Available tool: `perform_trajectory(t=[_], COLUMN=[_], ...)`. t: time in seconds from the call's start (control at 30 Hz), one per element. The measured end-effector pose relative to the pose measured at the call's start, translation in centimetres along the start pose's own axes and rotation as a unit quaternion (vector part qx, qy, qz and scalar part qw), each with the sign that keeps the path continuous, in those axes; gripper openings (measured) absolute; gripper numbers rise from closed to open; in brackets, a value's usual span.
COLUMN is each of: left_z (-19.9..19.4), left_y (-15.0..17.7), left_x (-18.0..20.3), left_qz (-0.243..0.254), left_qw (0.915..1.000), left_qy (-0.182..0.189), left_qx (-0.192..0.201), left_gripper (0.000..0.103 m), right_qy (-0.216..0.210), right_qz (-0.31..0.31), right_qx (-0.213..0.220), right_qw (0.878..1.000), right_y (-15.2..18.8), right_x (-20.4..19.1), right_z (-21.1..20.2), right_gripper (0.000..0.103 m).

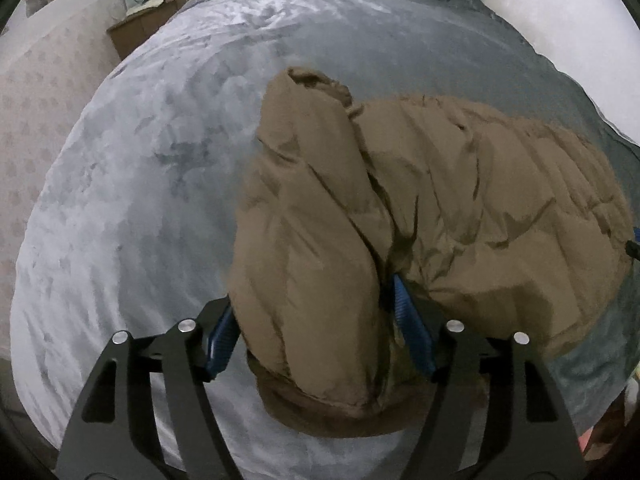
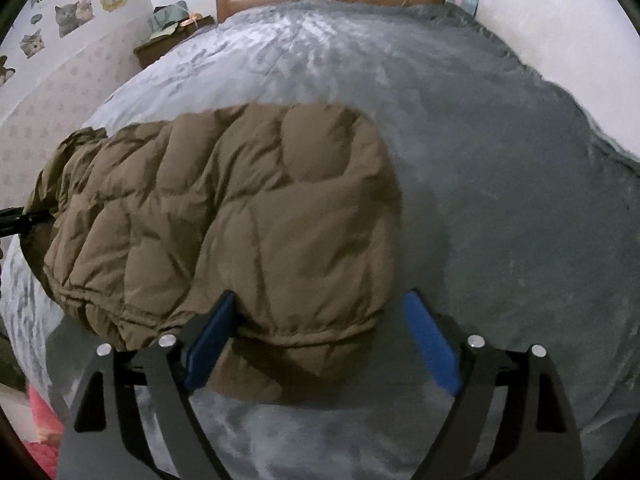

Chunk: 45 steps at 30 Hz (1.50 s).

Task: Fold large clothes
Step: 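Lower the jacket onto the bed and open both grippers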

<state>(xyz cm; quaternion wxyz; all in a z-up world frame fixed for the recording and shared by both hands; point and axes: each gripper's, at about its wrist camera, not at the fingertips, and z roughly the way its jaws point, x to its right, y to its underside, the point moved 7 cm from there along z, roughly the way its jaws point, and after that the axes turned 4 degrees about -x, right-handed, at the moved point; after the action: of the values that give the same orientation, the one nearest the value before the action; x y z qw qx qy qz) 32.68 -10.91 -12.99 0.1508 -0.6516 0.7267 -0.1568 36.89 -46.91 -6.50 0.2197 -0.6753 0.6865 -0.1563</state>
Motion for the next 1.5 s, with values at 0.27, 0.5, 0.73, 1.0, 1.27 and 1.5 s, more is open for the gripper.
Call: perform_trajectory(t=[0.27,0.5,0.73,1.0,1.27,1.5], left_z=[-0.2,0.4,1.8,6.2,4.5,-0.5], left_y=[-2.5,-4.3,-5.0,-6.3,-6.9,-6.9], left_x=[-1.1,-2.0,-4.0,-2.9,-1.7,1.3], left_qz=[0.001,-0.019,-0.08,-0.052,-0.049,-0.048], left_qw=[0.999,0.9981,0.9961,0.9963,0.9961,0.994], left_qy=[-0.042,-0.056,-0.036,-0.067,-0.072,-0.059], left_qx=[0.013,0.016,0.014,-0.006,0.013,0.078], left_gripper=[0.07,0.071,0.07,0.07,0.069,0.096], right_qy=[0.021,0.015,0.033,0.047,0.043,0.011], right_qz=[0.028,0.005,-0.006,0.009,0.022,0.035], right_qx=[0.051,0.075,0.053,0.021,0.035,0.071], right_qw=[0.998,0.997,0.998,0.999,0.998,0.997], right_y=[-1.9,-2.7,-3.8,-3.5,-3.0,-2.2], right_x=[1.4,-1.8,-3.3,-1.9,-2.5,-4.8], right_z=[-1.9,-1.3,1.6,5.4,4.3,0.8], right_gripper=[0.085,0.058,0.045,0.045,0.045,0.057])
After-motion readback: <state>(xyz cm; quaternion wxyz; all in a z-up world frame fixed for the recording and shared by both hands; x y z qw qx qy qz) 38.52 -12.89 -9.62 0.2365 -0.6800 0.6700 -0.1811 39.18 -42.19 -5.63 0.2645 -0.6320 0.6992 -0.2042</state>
